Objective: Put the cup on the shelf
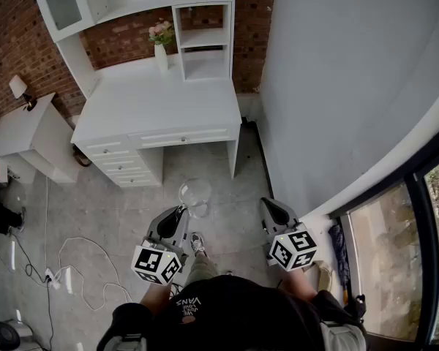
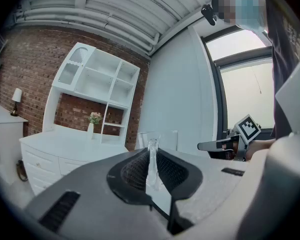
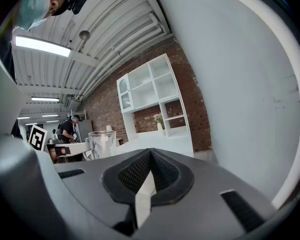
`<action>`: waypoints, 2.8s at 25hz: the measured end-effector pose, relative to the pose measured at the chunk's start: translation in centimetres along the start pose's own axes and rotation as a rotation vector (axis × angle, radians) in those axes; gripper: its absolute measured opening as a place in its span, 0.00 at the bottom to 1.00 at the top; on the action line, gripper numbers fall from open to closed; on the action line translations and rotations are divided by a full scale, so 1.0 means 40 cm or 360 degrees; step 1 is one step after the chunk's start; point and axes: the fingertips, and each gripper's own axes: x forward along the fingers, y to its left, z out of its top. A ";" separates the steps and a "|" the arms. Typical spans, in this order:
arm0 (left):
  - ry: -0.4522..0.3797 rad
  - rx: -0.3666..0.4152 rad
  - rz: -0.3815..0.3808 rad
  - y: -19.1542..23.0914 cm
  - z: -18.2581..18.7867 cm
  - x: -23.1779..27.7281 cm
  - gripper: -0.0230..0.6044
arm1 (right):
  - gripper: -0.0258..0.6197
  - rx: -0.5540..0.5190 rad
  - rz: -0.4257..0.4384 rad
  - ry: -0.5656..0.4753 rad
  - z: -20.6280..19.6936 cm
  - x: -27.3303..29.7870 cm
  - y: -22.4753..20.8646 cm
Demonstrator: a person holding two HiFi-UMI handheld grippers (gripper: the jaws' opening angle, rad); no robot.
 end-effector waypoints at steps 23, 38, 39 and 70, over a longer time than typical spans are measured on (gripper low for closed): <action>0.0000 -0.0028 -0.0015 0.257 0.053 0.219 0.09 | 0.04 0.0025 -0.0046 -0.0079 0.113 0.319 -0.054; 0.0041 0.0037 -0.0186 0.552 0.136 0.406 0.09 | 0.04 0.0052 -0.0165 -0.0153 0.196 0.651 -0.027; 0.0041 0.0040 -0.0193 0.564 0.138 0.418 0.09 | 0.04 0.0051 -0.0170 -0.0152 0.198 0.664 -0.028; -0.0052 0.0049 0.0001 0.614 0.217 0.929 0.09 | 0.04 -0.0028 0.0092 -0.0106 0.358 1.014 -0.413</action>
